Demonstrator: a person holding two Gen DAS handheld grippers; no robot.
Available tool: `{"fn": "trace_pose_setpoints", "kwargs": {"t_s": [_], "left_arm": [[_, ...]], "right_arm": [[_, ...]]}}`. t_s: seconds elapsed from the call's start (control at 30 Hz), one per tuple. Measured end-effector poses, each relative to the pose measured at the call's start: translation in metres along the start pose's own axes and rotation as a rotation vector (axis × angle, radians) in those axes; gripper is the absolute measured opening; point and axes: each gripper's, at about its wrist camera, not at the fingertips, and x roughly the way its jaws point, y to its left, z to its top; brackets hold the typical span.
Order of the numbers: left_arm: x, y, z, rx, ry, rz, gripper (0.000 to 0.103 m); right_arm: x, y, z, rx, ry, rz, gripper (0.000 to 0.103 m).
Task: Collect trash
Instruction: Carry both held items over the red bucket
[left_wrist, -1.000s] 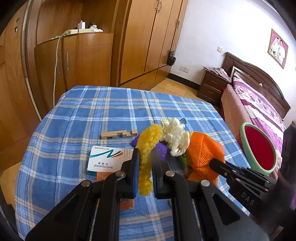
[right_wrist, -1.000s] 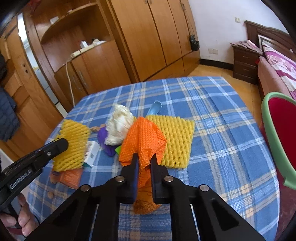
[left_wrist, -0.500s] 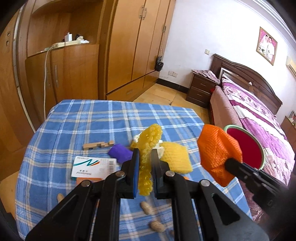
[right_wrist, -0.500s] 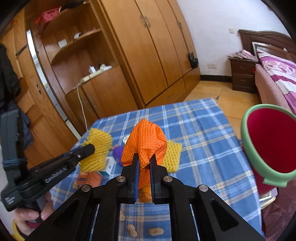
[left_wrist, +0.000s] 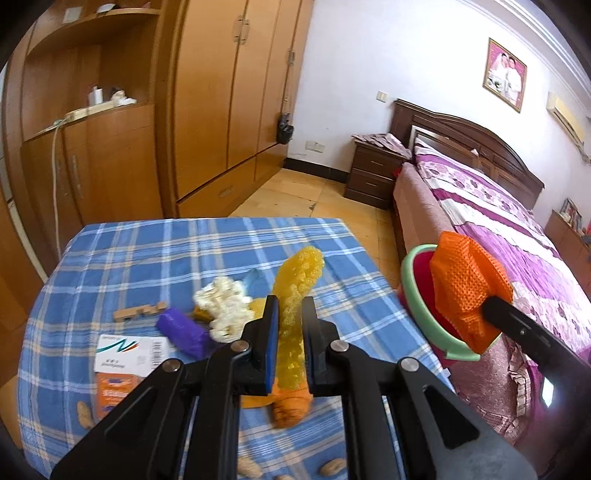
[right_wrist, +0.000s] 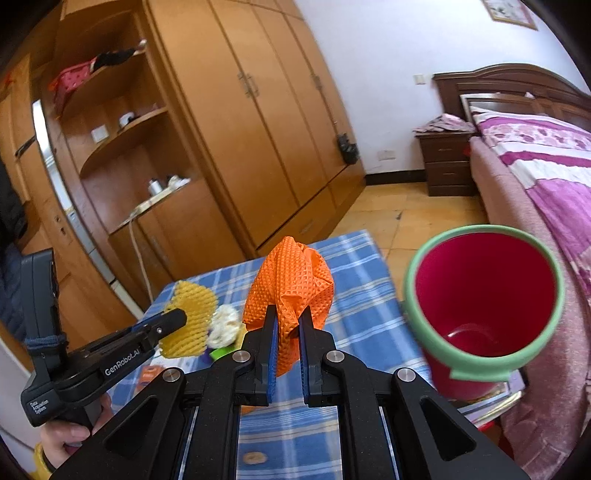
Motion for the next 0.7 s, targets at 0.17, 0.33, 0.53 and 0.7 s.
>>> {"fn": "trace_pose_setpoints", "kwargs": {"t_s": [0.17, 0.33, 0.53, 0.7], "left_arm": [[0.010, -0.024, 0.006, 0.038, 0.009, -0.025, 0.011], [0.022, -0.049, 0.012, 0.066, 0.018, -0.075, 0.011], [0.040, -0.084, 0.018, 0.106, 0.032, -0.142, 0.011], [0.059, -0.113, 0.021, 0.138, 0.060, -0.201, 0.011]], "right_arm": [[-0.009, -0.022, 0.003, 0.039, -0.019, -0.043, 0.010], [-0.014, -0.049, 0.004, 0.084, -0.028, -0.091, 0.010], [-0.014, -0.080, 0.002, 0.135, -0.027, -0.146, 0.010], [-0.010, -0.109, -0.002, 0.182, -0.020, -0.208, 0.010]]}}
